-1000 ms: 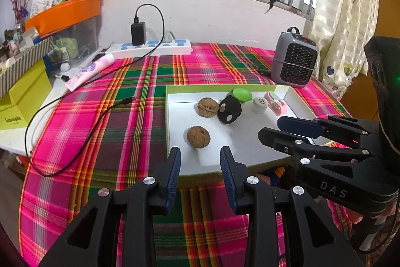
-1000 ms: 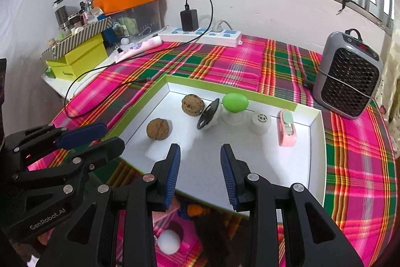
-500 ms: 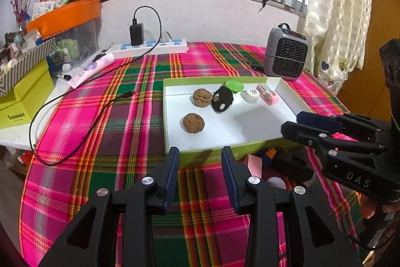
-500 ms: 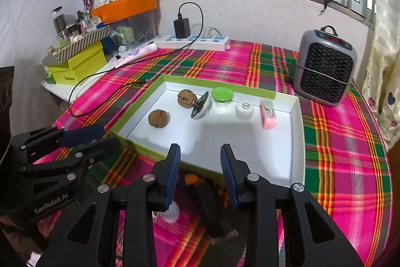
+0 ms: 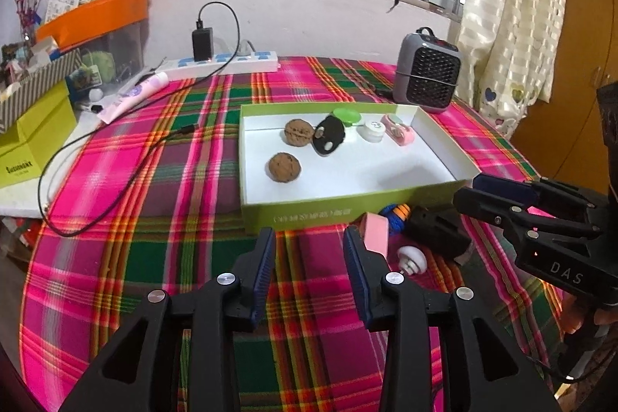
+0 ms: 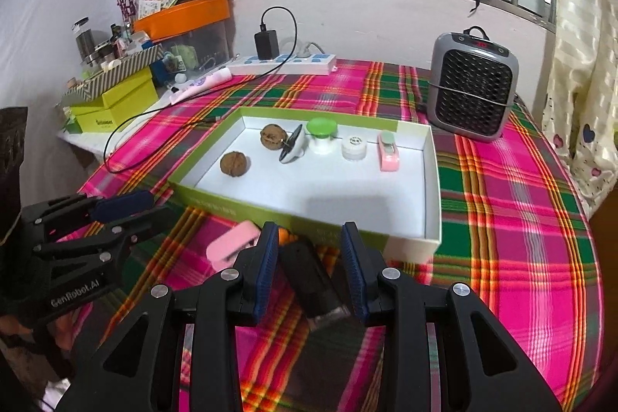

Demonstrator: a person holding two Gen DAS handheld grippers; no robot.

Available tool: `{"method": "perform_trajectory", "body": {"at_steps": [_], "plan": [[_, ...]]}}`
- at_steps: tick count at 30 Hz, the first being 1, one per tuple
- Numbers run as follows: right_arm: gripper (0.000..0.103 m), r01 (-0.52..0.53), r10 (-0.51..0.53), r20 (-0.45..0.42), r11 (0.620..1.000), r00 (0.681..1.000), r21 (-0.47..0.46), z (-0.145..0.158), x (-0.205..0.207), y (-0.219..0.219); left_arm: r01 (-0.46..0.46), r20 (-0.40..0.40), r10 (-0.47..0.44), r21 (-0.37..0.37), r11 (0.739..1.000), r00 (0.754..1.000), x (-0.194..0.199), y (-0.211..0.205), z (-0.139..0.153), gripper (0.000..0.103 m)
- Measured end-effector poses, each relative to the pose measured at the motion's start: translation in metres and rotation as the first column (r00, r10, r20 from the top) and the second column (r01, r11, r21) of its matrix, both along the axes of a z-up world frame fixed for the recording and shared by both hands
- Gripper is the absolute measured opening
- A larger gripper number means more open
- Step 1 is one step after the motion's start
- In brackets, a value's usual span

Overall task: Organize objects
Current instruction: 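Withdraw both open grippers toward the pink stapler and white egg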

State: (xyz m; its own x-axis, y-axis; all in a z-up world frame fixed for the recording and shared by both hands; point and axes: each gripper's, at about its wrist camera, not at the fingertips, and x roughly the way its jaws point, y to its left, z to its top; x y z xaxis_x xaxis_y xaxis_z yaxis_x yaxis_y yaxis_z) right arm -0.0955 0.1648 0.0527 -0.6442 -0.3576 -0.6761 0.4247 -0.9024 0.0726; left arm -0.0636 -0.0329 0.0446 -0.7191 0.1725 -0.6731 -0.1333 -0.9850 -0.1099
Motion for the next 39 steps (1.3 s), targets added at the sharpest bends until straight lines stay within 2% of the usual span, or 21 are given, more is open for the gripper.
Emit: {"method": "perform_trajectory", "body": {"at_steps": [13,17,21,29,39], "plan": [[0.035,0.027,-0.026,0.047,0.999,0.999,-0.017,-0.019,0.008,0.019,0.044,0.058,-0.049,0.079,0.996,0.997,0.005,0.004,-0.018,0.039],[0.035,0.009,-0.008,0.059,1.0,0.998,-0.018,-0.023,0.009,0.017,0.047,0.067,-0.052,0.078,0.996,0.996,0.005,0.005,-0.022,0.039],[0.044,-0.004,0.005,0.069,1.0,0.998,-0.008,-0.028,0.006,0.014,0.054,0.073,-0.06,0.081,0.995,0.996,0.003,0.006,-0.023,0.04],[0.044,-0.012,0.011,0.093,1.0,0.996,0.006,-0.035,0.0,0.011,0.058,0.083,-0.066,0.093,0.994,0.994,-0.001,0.007,-0.026,0.04],[0.044,-0.034,0.027,0.11,0.997,0.994,0.07,-0.04,-0.01,-0.001,0.073,0.094,-0.083,0.105,0.992,0.992,-0.006,0.008,-0.029,0.04]]}}
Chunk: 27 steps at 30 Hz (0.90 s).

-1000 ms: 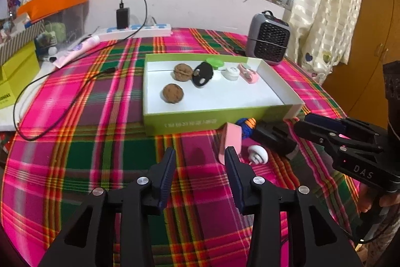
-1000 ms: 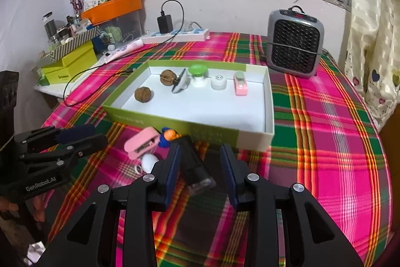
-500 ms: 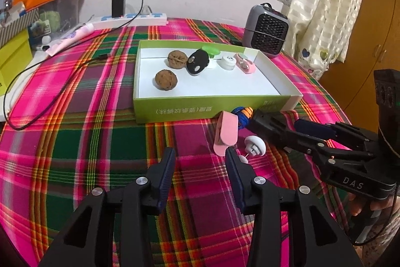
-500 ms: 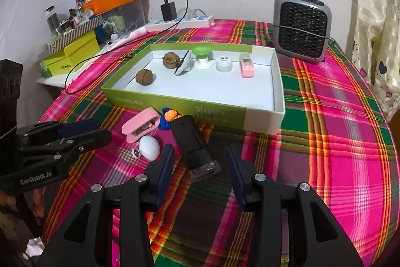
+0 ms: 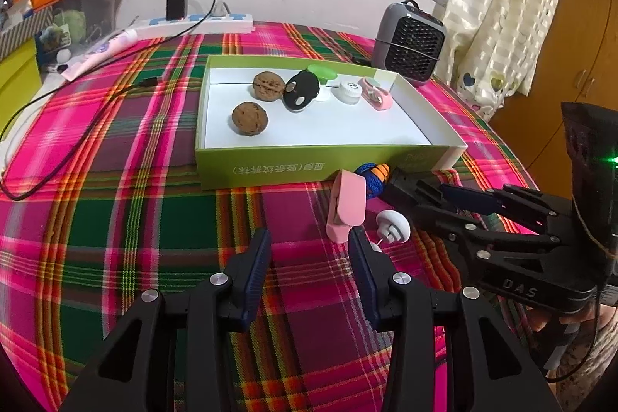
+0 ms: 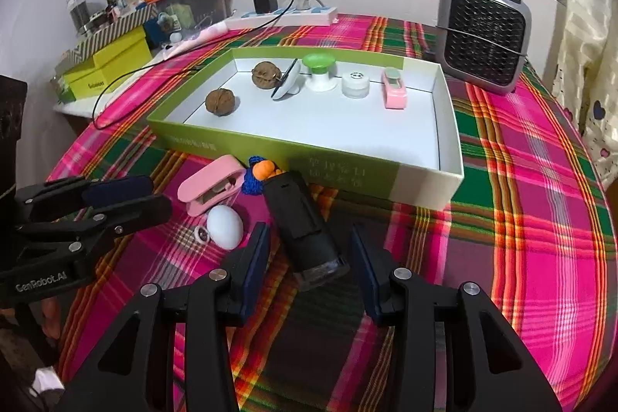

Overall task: Organize objects
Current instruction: 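Withdraw both open grippers toward the pink stapler and white egg, then grasp the pink stapler with the left gripper while the right gripper grasps the black flashlight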

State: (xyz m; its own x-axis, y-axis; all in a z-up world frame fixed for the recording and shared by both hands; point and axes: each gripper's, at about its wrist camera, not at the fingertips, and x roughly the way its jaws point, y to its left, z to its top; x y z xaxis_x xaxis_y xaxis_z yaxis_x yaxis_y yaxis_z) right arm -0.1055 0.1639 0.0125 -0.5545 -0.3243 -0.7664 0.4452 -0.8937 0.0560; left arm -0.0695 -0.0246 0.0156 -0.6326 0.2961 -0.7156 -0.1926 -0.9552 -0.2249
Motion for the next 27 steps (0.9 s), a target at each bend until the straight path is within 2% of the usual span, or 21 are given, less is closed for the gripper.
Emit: {"method": "perform_trajectory", "body": {"at_steps": [4,14,21,27], "plan": [[0.044,-0.009,0.009,0.003,0.999,1.0,0.032,-0.002,-0.003,-0.006,0.005,-0.002,-0.005,0.002,1.0,1.0,-0.001,0.001,0.0,0.04],[0.043,-0.011,0.011,0.0,0.999,1.0,0.041,-0.003,-0.005,-0.006,0.034,-0.002,-0.034,0.001,0.999,0.999,-0.01,0.007,0.003,0.041],[0.029,-0.006,0.006,-0.002,0.999,1.0,0.042,-0.002,-0.005,-0.004,0.058,-0.004,-0.058,-0.008,0.998,0.998,-0.017,0.014,0.003,0.041],[0.029,-0.001,0.001,0.0,0.999,1.0,0.037,-0.002,-0.003,0.001,0.047,-0.005,-0.047,-0.024,0.999,0.999,-0.026,0.016,0.005,0.041]]}}
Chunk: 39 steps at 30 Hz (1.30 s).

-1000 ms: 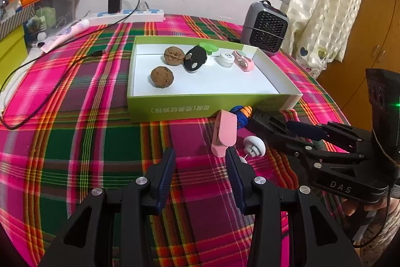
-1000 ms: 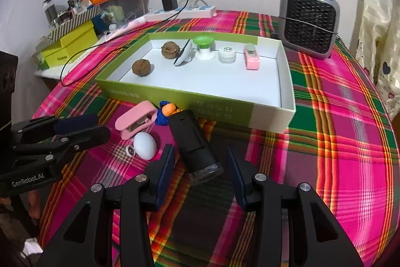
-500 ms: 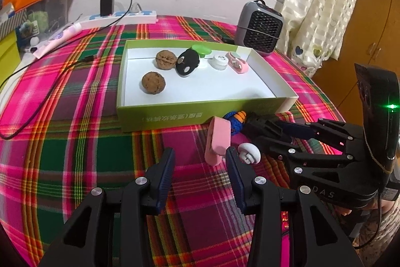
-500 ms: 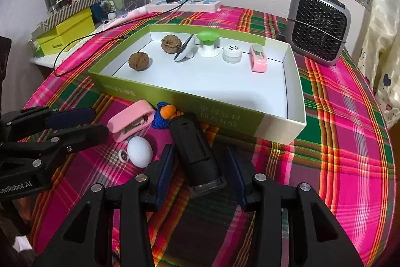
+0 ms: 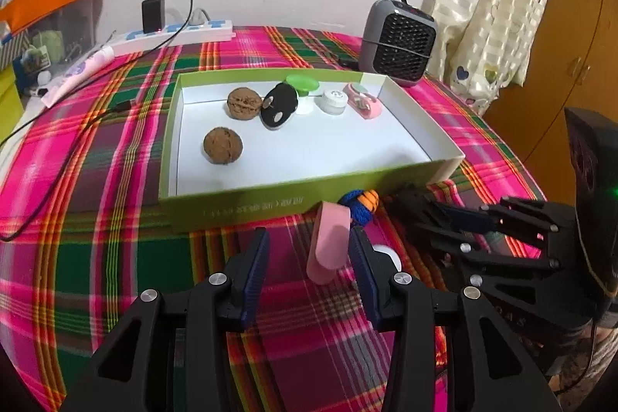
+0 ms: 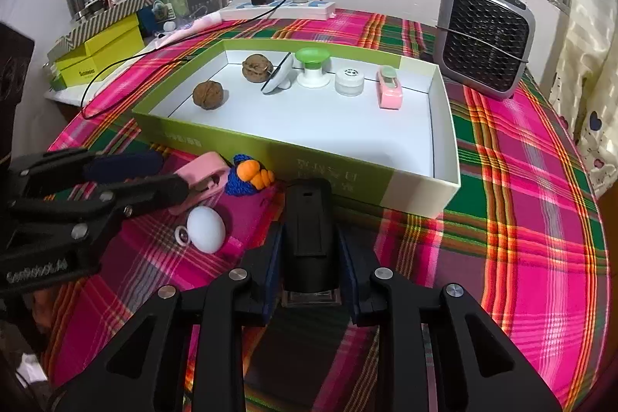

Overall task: Organize objects
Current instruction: 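Grasp the pink stapler with the left gripper while the right gripper grasps the black flashlight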

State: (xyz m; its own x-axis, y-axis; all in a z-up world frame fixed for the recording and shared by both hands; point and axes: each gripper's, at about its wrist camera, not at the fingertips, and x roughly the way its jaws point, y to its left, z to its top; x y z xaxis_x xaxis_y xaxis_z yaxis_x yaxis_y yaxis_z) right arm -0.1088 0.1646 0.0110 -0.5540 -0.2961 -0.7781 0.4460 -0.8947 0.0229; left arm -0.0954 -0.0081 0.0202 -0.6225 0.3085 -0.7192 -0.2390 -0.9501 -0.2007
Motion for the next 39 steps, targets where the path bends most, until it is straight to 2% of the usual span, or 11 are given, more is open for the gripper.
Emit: {"method": "perform_trajectory", "body": {"at_steps": [10,13,21,25,37,39], "plan": [[0.029,0.002,-0.002,0.005,1.0,1.0,-0.014,0.0,0.0,0.003,0.013,0.019,-0.013,-0.026,1.0,1.0,-0.012,0.007,-0.004,0.041],[0.029,0.002,-0.002,0.005,1.0,1.0,-0.016,0.0,-0.001,0.003,-0.007,0.026,0.008,-0.052,0.999,1.0,-0.014,0.008,-0.008,0.041],[0.029,0.002,-0.002,0.005,1.0,1.0,-0.014,0.0,0.0,0.002,-0.032,0.025,0.033,-0.044,0.999,0.999,-0.015,0.001,-0.008,0.041],[0.029,0.002,-0.002,0.004,1.0,1.0,-0.01,0.0,0.0,0.001,-0.05,0.023,0.051,-0.063,0.997,0.998,-0.015,0.0,-0.008,0.041],[0.029,0.006,-0.006,0.002,1.0,1.0,-0.004,0.0,-0.001,-0.001,-0.057,0.017,0.059,-0.09,0.994,0.998,-0.015,0.001,-0.009,0.041],[0.029,0.006,-0.006,0.002,1.0,1.0,-0.004,0.0,-0.001,-0.001,-0.062,0.016,0.064,-0.095,0.994,0.998,-0.015,0.001,-0.009,0.038]]}}
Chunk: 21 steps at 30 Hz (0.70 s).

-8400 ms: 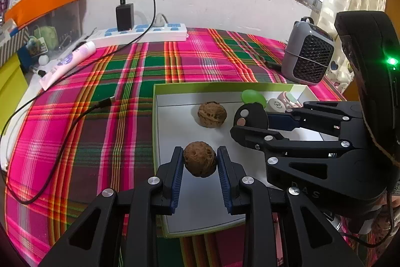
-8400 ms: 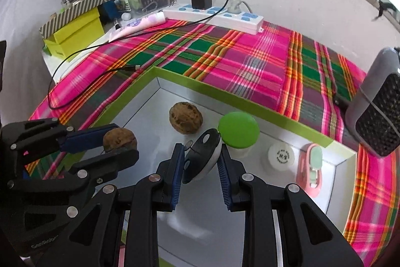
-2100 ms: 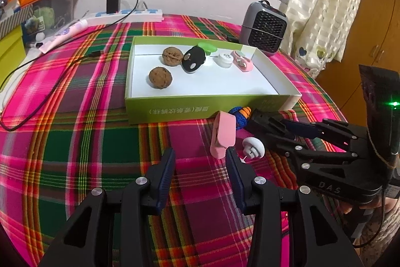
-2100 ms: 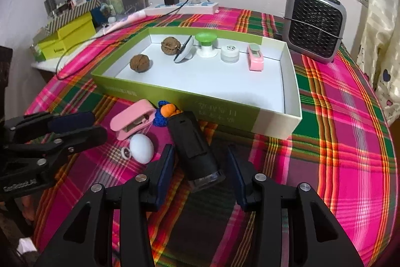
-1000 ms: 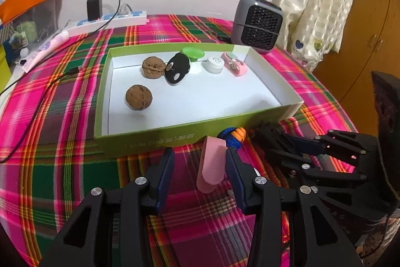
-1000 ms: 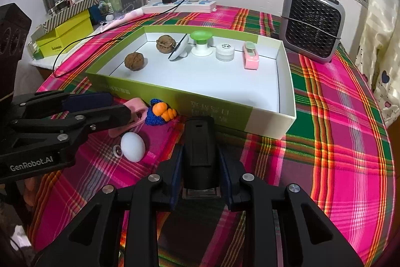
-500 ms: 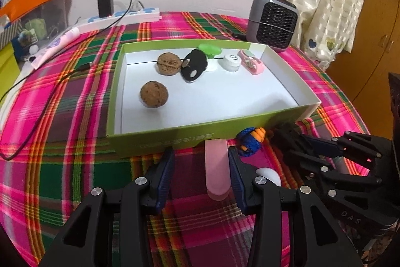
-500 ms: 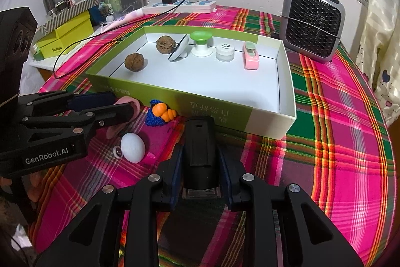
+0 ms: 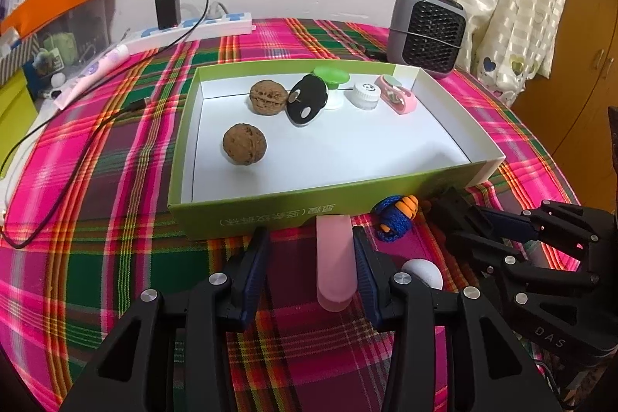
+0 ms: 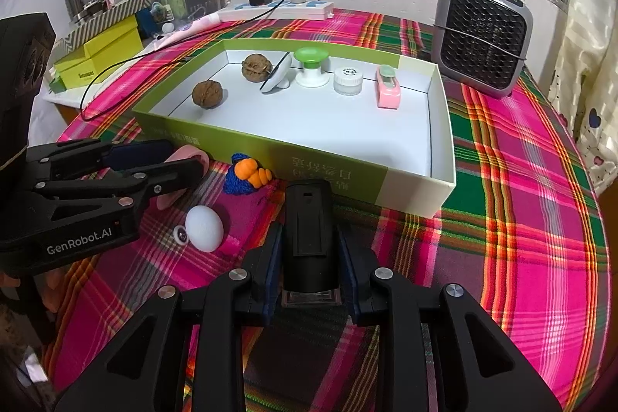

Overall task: Organize objects
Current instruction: 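Grasp the pink stapler with the left gripper while the right gripper grasps the black flashlight, then lift the pink stapler and black flashlight with both grippers toward the box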

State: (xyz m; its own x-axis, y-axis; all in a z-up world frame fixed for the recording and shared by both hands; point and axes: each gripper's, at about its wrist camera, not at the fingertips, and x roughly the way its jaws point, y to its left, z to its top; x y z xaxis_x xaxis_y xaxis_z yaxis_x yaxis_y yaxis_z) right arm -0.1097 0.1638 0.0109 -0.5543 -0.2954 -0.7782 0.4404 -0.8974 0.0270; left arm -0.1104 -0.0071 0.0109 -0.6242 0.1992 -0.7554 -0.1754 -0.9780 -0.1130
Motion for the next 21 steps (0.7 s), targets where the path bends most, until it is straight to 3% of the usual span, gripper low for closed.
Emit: {"method": "perform_trajectory", "body": {"at_steps": [6,21], "plan": [[0.029,0.0,0.0,0.0,1.0,1.0,0.0,0.0,0.0,-0.0001,-0.024,0.002,0.024,0.006,1.0,1.0,-0.0016,-0.0051,-0.0005,0.027],[0.029,0.001,-0.001,0.001,1.0,1.0,-0.002,-0.0002,-0.0002,-0.0001,-0.047,0.001,0.047,-0.013,0.999,0.999,-0.0014,-0.0068,-0.0007,0.017]]}}
